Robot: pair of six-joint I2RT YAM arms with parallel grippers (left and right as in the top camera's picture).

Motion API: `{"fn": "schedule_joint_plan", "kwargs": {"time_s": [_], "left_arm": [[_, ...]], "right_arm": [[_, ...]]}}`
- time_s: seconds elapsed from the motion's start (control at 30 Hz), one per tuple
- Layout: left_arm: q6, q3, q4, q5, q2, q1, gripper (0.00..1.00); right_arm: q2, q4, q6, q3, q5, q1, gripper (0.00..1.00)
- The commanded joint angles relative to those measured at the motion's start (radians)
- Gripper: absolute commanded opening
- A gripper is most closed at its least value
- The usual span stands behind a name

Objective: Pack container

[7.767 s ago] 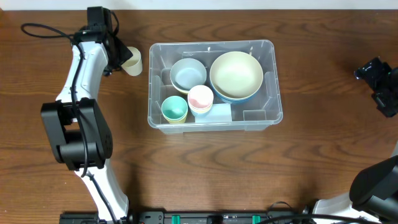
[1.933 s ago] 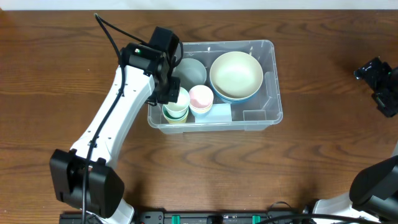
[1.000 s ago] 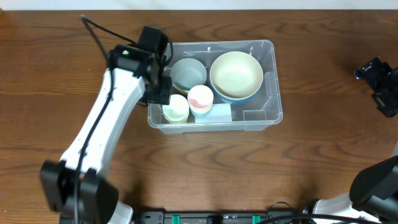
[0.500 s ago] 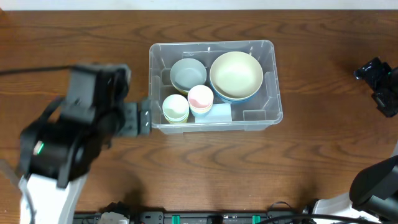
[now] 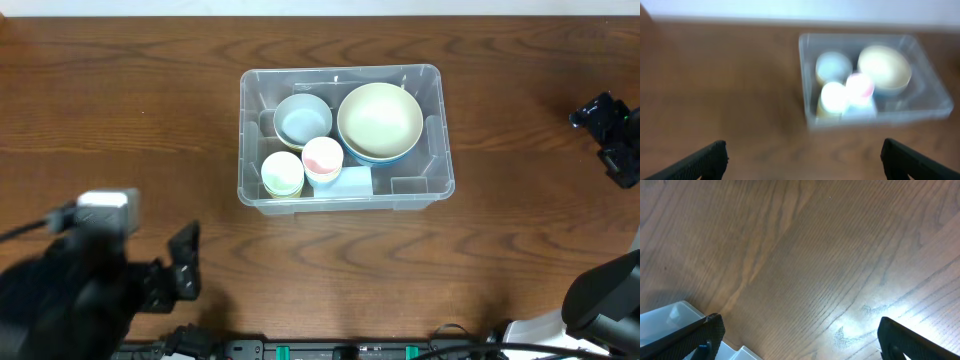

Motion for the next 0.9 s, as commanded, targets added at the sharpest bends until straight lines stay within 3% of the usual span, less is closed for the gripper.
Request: {"fn": "schedule_joint_plan", "kwargs": {"time_s": [0.0,0.23,0.63,0.73,0.87], "left_arm": [[0.050,0.006,0.091,-0.037,-0.082,0.003,0.98],[0.166,-0.207,0.463,-0.041,-0.238,0.144,0.98],[0.255,-0.948,1.315,0.229,-0.478,0.248,0.98],[0.254,-1.108,1.429,0.259,-0.511,0.248,0.98],[0.255,-1.266,1.470,0.294,-0.549,0.248,0.98]], "right_arm": [[-0.007,-0.001,-0.006,0.001,0.003,-0.010,0.99],[-0.007,-0.001,-0.006,0.001,0.003,-0.010,0.99],[-0.007,-0.001,-0.006,0.001,0.003,-0.010,0.99],[-0.007,-0.001,-0.006,0.001,0.003,-0.010,0.99],[-0.007,-0.001,-0.006,0.001,0.003,-0.010,0.99]]}}
